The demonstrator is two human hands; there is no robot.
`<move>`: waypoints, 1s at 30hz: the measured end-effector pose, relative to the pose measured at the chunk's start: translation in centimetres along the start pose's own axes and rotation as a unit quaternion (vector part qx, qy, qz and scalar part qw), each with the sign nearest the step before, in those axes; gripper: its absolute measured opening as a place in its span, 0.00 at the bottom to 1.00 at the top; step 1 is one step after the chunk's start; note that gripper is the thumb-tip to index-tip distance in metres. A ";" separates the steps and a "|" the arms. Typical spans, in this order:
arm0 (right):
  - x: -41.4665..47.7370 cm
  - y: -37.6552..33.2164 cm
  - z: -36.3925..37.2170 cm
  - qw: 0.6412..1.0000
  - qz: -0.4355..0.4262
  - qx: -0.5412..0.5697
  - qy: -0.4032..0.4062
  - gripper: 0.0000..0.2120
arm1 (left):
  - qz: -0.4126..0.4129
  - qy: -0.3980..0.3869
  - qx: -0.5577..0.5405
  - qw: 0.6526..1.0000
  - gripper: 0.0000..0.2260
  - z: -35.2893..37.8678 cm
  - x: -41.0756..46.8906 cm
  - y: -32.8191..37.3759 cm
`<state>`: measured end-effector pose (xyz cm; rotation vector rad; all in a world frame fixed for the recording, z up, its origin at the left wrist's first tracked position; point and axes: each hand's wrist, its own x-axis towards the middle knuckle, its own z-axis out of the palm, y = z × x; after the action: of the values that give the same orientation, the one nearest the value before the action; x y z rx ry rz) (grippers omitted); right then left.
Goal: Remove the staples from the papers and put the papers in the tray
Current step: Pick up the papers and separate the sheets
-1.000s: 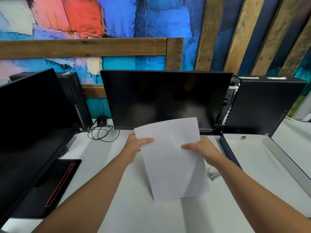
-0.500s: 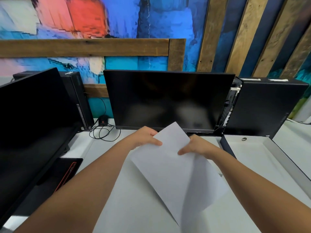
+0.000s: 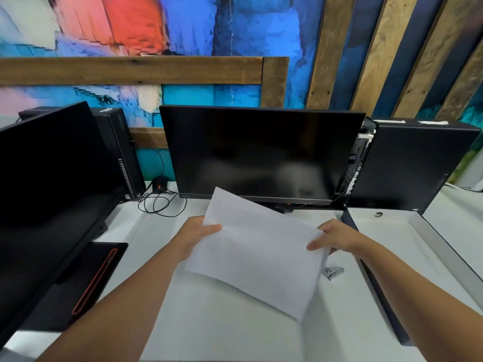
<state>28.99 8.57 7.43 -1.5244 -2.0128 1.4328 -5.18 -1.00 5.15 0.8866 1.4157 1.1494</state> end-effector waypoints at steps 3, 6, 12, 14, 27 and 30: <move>-0.5 1.4 0.2 0.989 -0.014 0.144 0.026 0.10 | -0.005 0.022 -0.034 0.999 0.11 -0.4 -0.5 -1.4; -1.0 1.7 0.9 0.961 -0.044 0.266 0.058 0.10 | -0.005 0.034 -0.055 0.998 0.12 -0.2 -0.9 -2.0; -1.4 2.6 2.8 0.952 -0.051 0.295 0.064 0.10 | -0.019 0.036 -0.071 0.997 0.09 0.6 -1.7 -3.3; -1.5 2.9 3.3 0.954 -0.051 0.290 0.060 0.10 | -0.023 0.035 -0.073 0.996 0.13 0.9 -1.9 -3.6; -0.8 2.8 3.6 0.953 -0.028 0.291 0.085 0.11 | -0.017 0.047 -0.069 0.996 0.22 1.7 -1.1 -3.1; -0.1 1.8 2.5 0.960 -0.030 0.265 0.088 0.10 | 0.002 0.066 -0.072 0.995 0.15 2.0 -0.4 -1.8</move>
<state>28.44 7.05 4.79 -1.2857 -1.4034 1.5798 -3.02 -1.54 3.57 0.7227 1.4168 1.3164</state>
